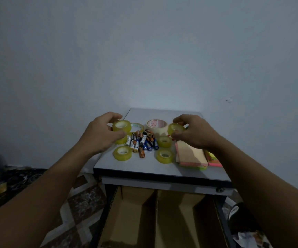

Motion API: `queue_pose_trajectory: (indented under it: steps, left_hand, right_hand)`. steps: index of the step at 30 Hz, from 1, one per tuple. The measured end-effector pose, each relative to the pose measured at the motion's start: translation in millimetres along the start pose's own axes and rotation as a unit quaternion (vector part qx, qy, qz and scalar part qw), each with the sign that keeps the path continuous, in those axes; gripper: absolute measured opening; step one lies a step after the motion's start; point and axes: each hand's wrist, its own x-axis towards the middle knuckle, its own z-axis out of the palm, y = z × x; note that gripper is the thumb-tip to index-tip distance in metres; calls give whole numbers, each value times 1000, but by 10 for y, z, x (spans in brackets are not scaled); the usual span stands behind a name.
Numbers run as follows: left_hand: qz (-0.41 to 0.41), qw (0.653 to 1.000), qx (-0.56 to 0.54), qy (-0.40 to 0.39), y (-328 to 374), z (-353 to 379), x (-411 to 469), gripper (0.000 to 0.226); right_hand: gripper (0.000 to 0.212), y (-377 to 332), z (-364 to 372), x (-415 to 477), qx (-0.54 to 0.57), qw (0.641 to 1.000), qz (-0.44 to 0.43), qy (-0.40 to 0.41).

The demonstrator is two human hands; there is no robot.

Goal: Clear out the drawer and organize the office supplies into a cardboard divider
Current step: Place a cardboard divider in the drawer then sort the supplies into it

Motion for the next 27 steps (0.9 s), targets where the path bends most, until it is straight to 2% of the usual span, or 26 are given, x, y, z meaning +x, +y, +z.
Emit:
queue_pose_trajectory:
  steps: [12, 20, 23, 27]
  left_hand:
    - [3, 990, -113, -80, 495, 335, -987, 44]
    - [-14, 978, -106, -179, 503, 865, -1481, 51]
    - [-26, 970, -102, -218, 479, 1127, -1593, 47]
    - [-45, 962, -63, -262, 399, 1530, -1624, 48]
  right_hand:
    - [48, 171, -258, -1183, 75, 996, 26, 45]
    - [45, 486, -233, -1727, 98, 993, 53, 48]
    - [43, 605, -263, -1806, 91, 993, 64, 45]
    - [45, 710, -288, -1840, 89, 992, 81, 43]
